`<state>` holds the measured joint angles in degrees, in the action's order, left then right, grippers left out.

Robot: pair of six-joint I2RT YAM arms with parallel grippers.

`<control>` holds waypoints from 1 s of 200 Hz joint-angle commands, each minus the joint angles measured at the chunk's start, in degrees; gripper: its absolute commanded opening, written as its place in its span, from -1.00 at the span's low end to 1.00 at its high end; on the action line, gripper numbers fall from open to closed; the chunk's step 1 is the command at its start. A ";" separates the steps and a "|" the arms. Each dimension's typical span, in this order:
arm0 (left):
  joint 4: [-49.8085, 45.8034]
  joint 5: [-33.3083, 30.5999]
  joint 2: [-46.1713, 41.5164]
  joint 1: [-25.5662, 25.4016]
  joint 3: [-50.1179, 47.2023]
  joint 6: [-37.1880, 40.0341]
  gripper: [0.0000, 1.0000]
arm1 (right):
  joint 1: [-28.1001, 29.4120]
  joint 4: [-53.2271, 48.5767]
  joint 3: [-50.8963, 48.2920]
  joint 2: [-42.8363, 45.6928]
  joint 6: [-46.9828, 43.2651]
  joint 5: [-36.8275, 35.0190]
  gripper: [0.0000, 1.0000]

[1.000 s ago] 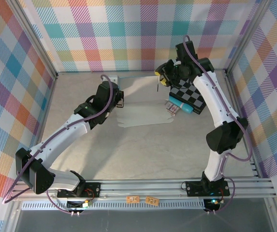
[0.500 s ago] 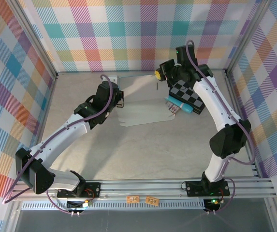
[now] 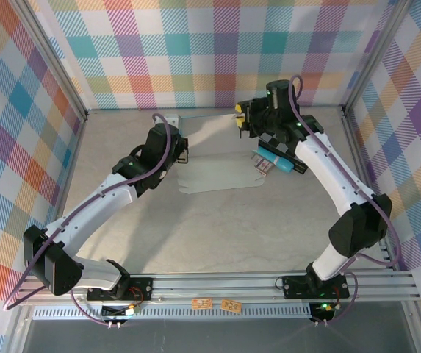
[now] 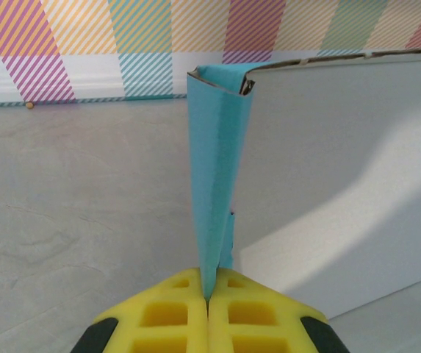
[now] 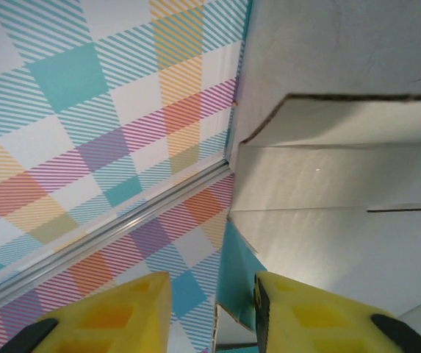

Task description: Fold the paper box

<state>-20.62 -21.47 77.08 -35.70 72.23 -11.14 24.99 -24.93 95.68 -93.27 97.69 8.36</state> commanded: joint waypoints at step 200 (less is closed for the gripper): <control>0.78 0.66 0.55 0.85 3.07 3.06 -1.00 | -1.94 -14.46 1.30 10.13 -25.42 -4.50 -0.02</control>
<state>-20.84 -21.89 77.45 -35.46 73.08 -10.55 24.32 -33.74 101.80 -92.73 84.60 6.98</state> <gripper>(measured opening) 0.046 0.521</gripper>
